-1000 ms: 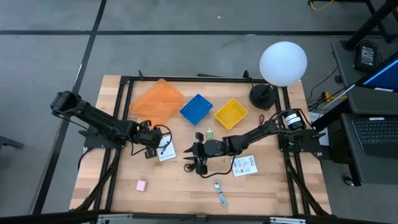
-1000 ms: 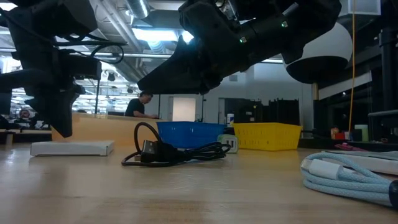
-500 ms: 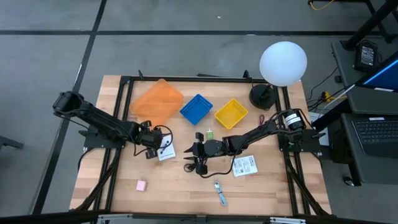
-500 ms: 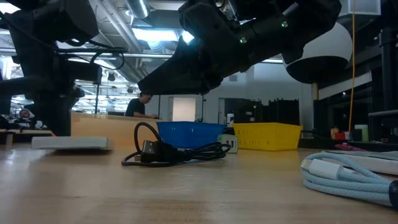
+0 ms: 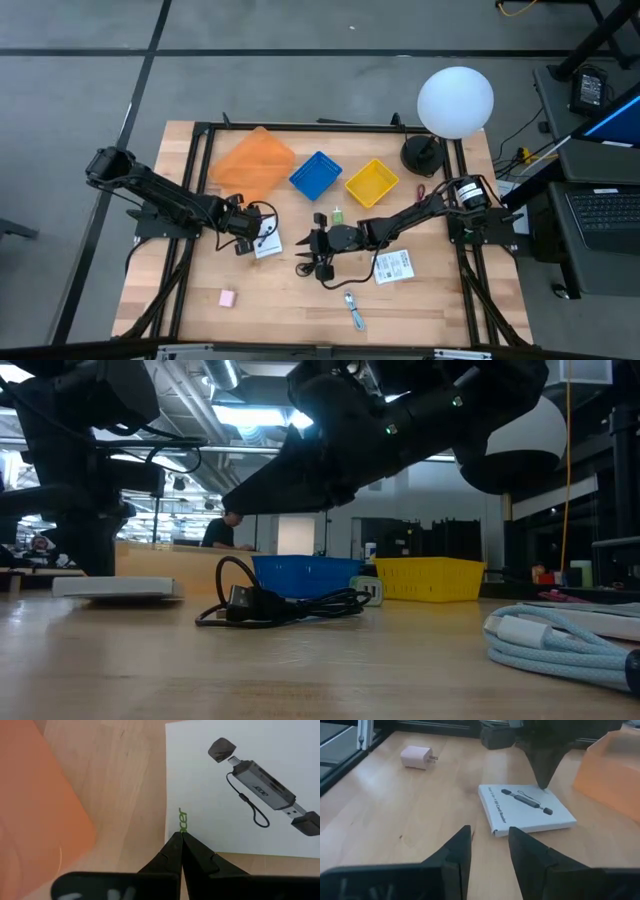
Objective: Pick and place items into bin
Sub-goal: Put the left white card reader box into the yellow bin
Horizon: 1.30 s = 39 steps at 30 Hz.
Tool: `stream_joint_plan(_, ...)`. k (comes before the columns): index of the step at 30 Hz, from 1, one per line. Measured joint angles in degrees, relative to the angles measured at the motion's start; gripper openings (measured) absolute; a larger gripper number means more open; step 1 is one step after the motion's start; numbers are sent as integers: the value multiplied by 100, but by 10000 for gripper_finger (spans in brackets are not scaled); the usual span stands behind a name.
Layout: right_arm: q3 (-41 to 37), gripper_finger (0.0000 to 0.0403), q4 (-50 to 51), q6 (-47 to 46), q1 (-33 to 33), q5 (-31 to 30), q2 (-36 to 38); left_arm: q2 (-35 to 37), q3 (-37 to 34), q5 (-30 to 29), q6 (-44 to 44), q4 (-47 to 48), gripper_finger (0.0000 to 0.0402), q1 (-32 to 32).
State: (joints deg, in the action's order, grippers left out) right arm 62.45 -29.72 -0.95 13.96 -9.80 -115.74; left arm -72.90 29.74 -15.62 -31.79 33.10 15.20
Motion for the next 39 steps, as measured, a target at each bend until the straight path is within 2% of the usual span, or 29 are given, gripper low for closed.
stream_joint_plan(4, 343, 113, 488, 218, 25, -106, -12, -2, -6, 4, -6, -17, 2, -2)
stream_joint_plan(15, 2527, 113, 3206, 889, 62, -356, -1145, -9, -11, 4, -101, -179, 2, -2)
stream_joint_plan(19, 3083, 113, 3932, 1076, 176, -738, -1288, -9, -11, 7, -102, -182, 2, -2)
stream_joint_plan(31, 3308, 114, 3998, 1331, 297, -870, -1360, -9, -13, 13, -96, -207, 2, -2)
stream_joint_plan(36, 3321, 122, 3996, 1135, 297, -900, -1360, -9, -13, 13, -98, -207, 2, -2)
stream_joint_plan(39, 3437, 134, 3981, 994, 297, -1251, -1358, -9, -13, 14, -98, -207, 2, -2)
